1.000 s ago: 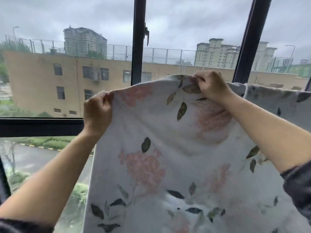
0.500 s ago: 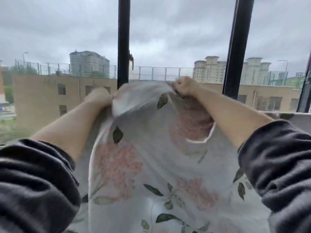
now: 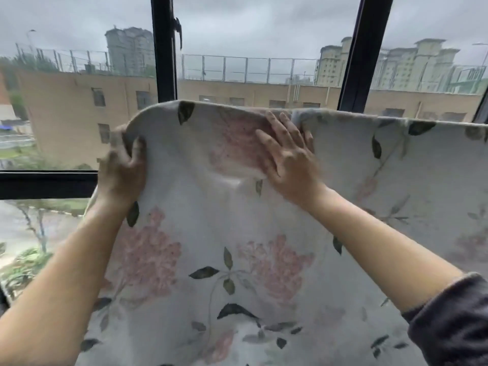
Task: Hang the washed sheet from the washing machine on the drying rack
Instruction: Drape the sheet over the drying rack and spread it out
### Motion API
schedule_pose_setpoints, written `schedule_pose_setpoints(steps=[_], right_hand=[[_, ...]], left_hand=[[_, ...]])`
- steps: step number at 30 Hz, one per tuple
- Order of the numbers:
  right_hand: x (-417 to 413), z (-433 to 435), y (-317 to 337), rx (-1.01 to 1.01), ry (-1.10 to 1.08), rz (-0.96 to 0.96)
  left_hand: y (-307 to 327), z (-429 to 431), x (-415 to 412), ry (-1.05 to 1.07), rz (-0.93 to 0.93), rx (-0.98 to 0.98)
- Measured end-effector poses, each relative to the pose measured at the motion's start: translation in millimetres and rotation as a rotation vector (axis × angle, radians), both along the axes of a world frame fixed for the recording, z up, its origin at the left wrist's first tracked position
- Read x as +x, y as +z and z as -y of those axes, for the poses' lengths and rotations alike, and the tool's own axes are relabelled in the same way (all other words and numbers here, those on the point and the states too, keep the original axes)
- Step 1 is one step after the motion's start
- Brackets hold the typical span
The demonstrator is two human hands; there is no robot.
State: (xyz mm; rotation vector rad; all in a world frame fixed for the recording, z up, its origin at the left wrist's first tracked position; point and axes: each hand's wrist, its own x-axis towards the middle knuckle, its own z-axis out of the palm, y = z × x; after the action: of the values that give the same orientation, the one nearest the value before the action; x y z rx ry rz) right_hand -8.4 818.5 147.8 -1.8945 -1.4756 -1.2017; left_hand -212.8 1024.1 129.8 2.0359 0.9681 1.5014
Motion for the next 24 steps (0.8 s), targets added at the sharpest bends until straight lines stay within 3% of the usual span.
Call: schedule_pose_setpoints(steps=[4,9,12,19,24], right_hand=[[3.2,24.9,-83.6,-0.149,0.026,-0.084],[-9.8,67.3,-167.5,-0.37,-0.004,-0.334],[-19.1,98.5,-213.3,-0.434,-0.062,-0.454],[-44.6,172.6,-276.7,-0.548,-0.234,-0.911],[-36.4,230.8,-296.2,-0.434,-0.257,-1.092]], left_hand=[[-71.2,49.5,-4.2,0.163,-0.159,0.188],[-163.1,95.3,-0.3,0.03,-0.469,0.039],[-208.2,125.2,-3.3,-0.07,-0.55,-0.09],[-275.9,184.8,-11.1,-0.313,-0.603,-0.373],[-287.6,242.1,1.3,-0.409,-0.558,-0.389]])
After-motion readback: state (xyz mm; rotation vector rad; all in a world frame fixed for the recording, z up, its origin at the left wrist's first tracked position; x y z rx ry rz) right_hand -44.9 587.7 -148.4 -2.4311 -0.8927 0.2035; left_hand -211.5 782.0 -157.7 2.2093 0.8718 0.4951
